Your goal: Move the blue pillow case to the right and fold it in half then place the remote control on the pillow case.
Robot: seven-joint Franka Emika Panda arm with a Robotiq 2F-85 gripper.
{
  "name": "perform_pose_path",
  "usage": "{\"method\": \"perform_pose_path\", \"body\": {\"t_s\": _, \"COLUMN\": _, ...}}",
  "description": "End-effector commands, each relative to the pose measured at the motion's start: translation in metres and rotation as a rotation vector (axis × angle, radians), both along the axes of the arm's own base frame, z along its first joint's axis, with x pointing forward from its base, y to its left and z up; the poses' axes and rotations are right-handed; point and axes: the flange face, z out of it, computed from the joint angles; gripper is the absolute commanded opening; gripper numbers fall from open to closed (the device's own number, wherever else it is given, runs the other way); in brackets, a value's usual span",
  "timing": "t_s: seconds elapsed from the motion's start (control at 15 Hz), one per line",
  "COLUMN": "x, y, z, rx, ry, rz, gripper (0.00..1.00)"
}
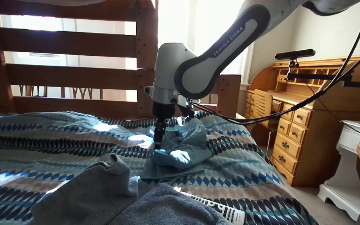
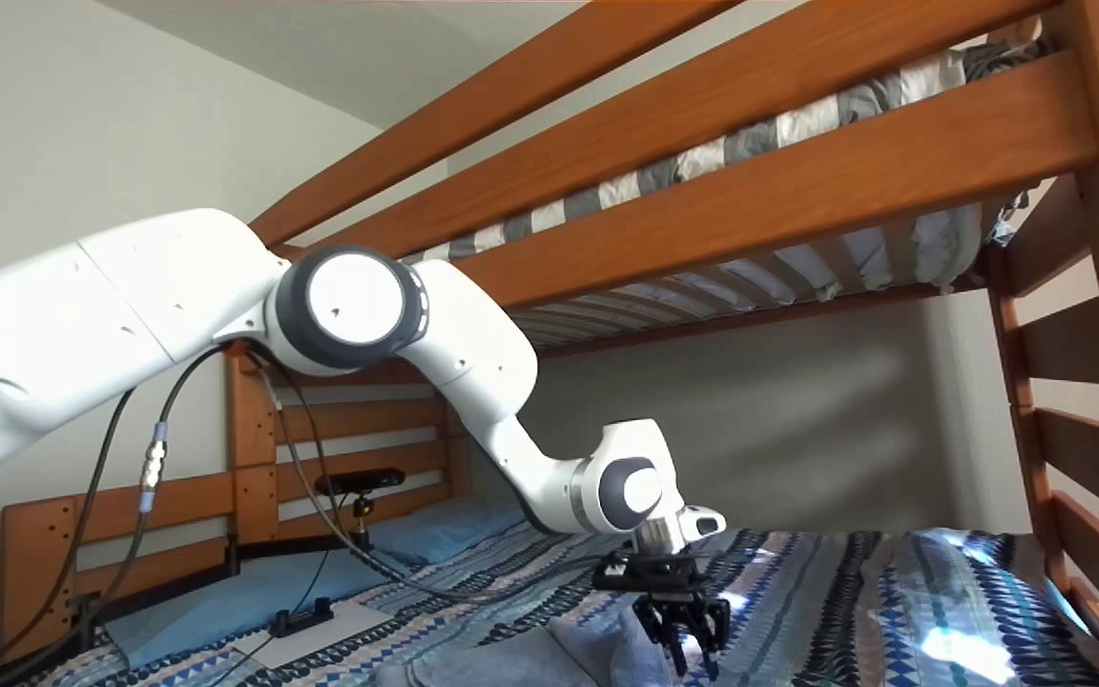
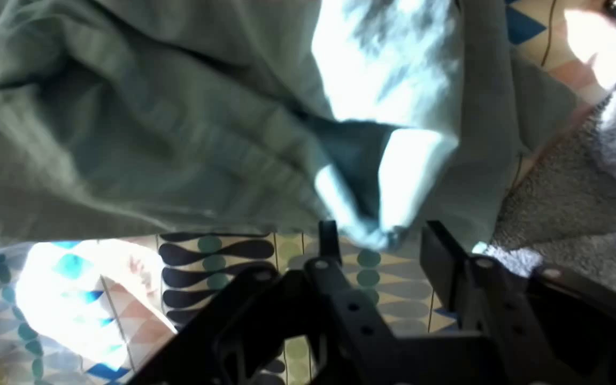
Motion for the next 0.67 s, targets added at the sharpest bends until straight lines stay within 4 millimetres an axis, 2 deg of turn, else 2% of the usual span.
{"method": "perform_pose_path", "body": {"t_s": 0.0, "x": -0.008, "y": -0.012, "z": 0.075, "rx": -0.096, "ry": -0.011, "rz": -0.038, "gripper": 0.76}}
{"method": "perform_pose_path", "body": {"t_s": 0.2, "x": -0.005, "y": -0.040, "z": 0.128, "rx": -0.110, "ry": -0.047, "rz": -0.107, "gripper": 0.99}}
{"method": "perform_pose_path", "body": {"t_s": 0.33, "x": -0.007, "y": -0.061, "z": 0.154, "rx": -0.105, "ry": -0.083, "rz": -0.138, "gripper": 1.00}}
{"method": "perform_pose_path", "body": {"t_s": 0.4, "x": 0.011, "y": -0.042, "z": 0.137, "rx": -0.093, "ry": -0.070, "rz": -0.104, "gripper": 0.94}}
{"method": "perform_pose_path", "body": {"t_s": 0.47, "x": 0.009, "y": -0.052, "z": 0.148, "rx": -0.095, "ry": -0.077, "rz": -0.117, "gripper": 1.00}}
{"method": "perform_pose_path", "body": {"t_s": 0.6, "x": 0.005, "y": -0.062, "z": 0.157, "rx": -0.097, "ry": -0.075, "rz": -0.129, "gripper": 1.00}}
